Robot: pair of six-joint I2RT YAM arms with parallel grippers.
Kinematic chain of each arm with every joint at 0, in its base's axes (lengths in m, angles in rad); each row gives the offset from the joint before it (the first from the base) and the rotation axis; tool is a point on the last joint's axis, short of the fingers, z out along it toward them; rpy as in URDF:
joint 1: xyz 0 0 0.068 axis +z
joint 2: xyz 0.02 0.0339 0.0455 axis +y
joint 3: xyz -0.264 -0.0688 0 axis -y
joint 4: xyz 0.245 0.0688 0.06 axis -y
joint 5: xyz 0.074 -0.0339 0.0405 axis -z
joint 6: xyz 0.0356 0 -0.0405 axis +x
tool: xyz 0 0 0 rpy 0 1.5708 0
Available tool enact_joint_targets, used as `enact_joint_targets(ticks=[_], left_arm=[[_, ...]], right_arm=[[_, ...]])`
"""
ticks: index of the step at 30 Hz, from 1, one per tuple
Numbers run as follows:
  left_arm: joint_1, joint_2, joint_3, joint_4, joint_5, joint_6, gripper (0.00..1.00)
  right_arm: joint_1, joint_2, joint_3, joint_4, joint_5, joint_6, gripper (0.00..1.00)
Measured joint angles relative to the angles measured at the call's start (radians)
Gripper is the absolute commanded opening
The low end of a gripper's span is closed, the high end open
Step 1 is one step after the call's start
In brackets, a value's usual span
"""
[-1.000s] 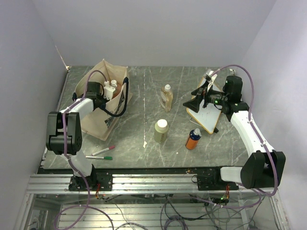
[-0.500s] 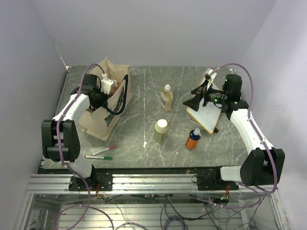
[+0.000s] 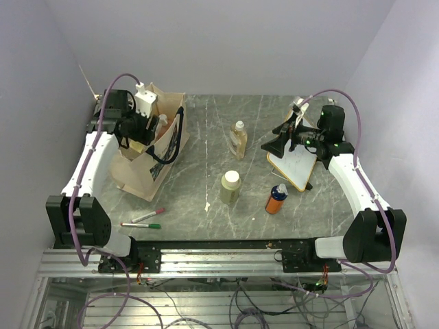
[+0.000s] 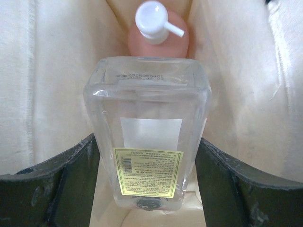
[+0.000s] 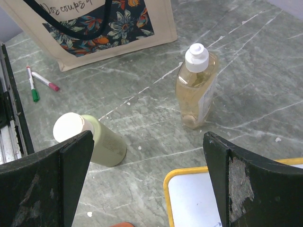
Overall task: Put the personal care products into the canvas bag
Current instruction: Pick up the care product from the canvas bag.
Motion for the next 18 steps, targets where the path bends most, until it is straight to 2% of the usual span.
enact_joint_targets(ticks=[18], left_arm=[[0.0,-0.091,0.14,-0.035,0.026,-0.117,0.07]], right_arm=[[0.003,0.0,0.006,0.0,-0.003,0.002,1.0]])
